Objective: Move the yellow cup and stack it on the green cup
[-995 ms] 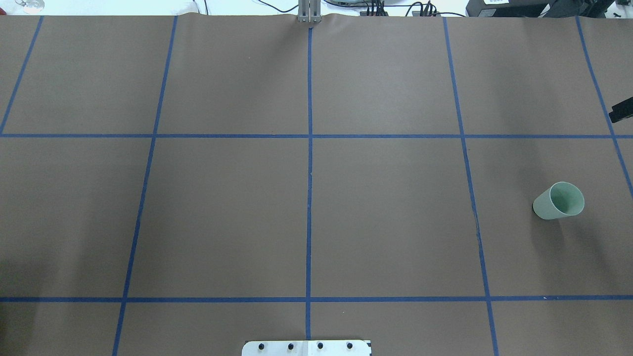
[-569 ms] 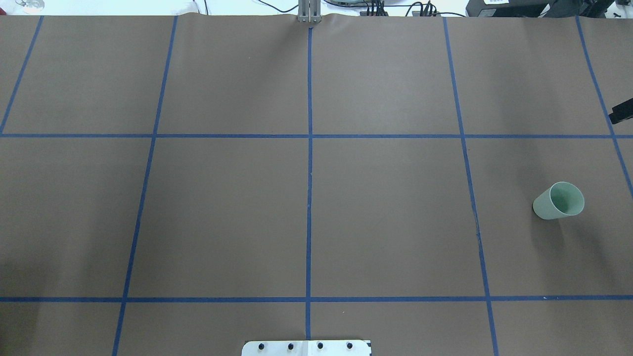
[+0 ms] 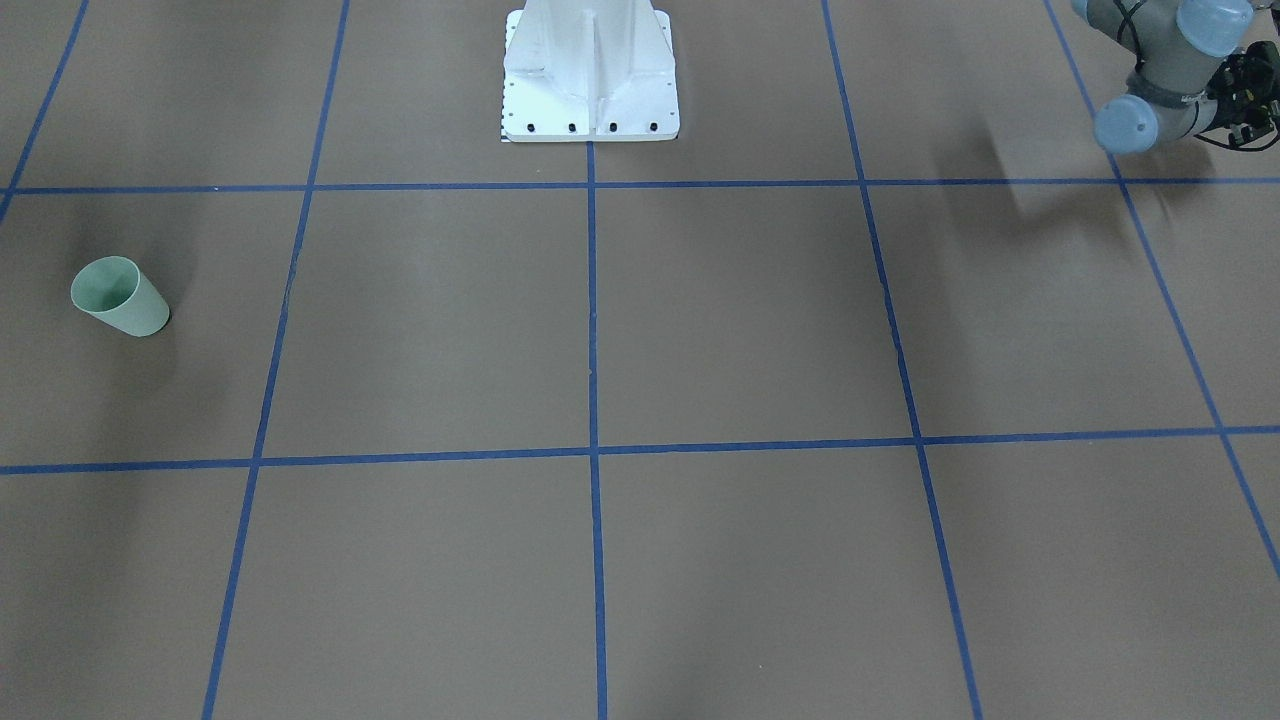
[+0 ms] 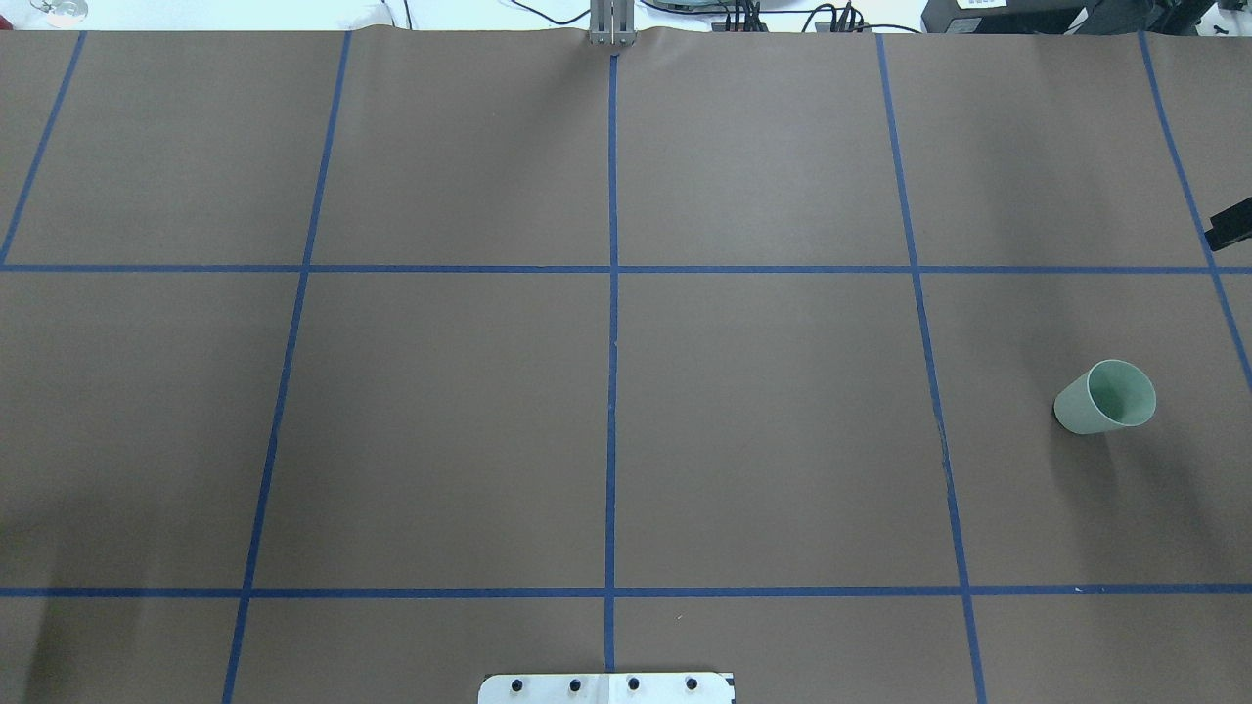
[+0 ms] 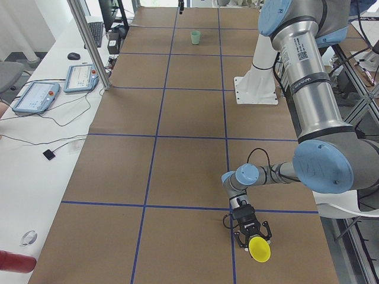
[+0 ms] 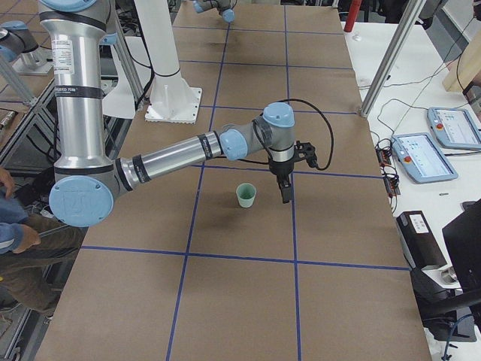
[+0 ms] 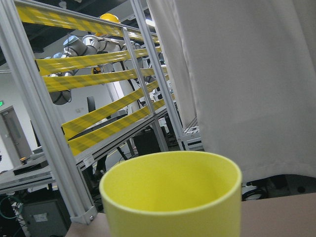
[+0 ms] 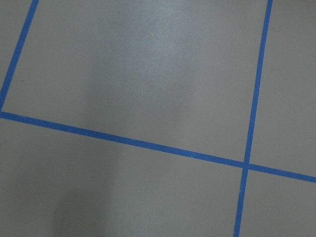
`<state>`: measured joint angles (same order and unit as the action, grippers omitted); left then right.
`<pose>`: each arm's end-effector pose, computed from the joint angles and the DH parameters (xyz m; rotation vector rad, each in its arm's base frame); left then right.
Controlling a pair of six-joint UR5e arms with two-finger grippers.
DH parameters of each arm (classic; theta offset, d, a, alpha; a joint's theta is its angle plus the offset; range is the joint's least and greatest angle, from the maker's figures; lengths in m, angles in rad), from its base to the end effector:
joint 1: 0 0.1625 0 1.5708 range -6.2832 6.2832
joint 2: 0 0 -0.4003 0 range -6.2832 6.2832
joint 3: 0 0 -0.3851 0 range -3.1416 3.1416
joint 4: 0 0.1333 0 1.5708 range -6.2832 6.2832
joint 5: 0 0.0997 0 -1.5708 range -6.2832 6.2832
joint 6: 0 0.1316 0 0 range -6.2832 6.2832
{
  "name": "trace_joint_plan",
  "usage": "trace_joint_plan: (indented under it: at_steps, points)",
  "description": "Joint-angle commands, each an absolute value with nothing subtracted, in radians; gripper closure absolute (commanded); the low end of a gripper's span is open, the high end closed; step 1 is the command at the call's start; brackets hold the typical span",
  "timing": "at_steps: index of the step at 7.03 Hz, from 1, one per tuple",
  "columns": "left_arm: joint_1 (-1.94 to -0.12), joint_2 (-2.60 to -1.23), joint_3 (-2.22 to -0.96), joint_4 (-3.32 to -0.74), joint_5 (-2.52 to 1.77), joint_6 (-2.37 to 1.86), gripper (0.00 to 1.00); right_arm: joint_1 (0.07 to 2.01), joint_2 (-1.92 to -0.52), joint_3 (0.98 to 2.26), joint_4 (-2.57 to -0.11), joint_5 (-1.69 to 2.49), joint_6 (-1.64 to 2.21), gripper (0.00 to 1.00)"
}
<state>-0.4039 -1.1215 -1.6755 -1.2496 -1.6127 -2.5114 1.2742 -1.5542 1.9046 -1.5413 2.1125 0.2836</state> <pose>0.1206 -0.1905 0.8181 0.1484 -0.7039 -1.3050 -0.0843 -0.4999 0.4983 0.2020 -0.6188 -0.1154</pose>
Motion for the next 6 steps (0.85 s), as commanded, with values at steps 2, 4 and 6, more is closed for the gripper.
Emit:
trace_joint_plan:
  at_steps: [2,4,6]
  points:
    - [-0.654,-1.333,-1.756,-1.252,-1.186,-2.282,1.00,1.272,-1.543,1.896,-1.601,2.115,0.284,0.01]
    - [-0.702,-1.531,-1.764,-1.332,-1.048,-2.010,1.00,1.272,-1.540,1.885,-1.603,2.173,0.284,0.01]
    - [-0.703,-1.656,-1.761,-1.603,-0.956,-1.733,1.00,1.272,-1.534,1.847,-1.614,2.174,0.284,0.01]
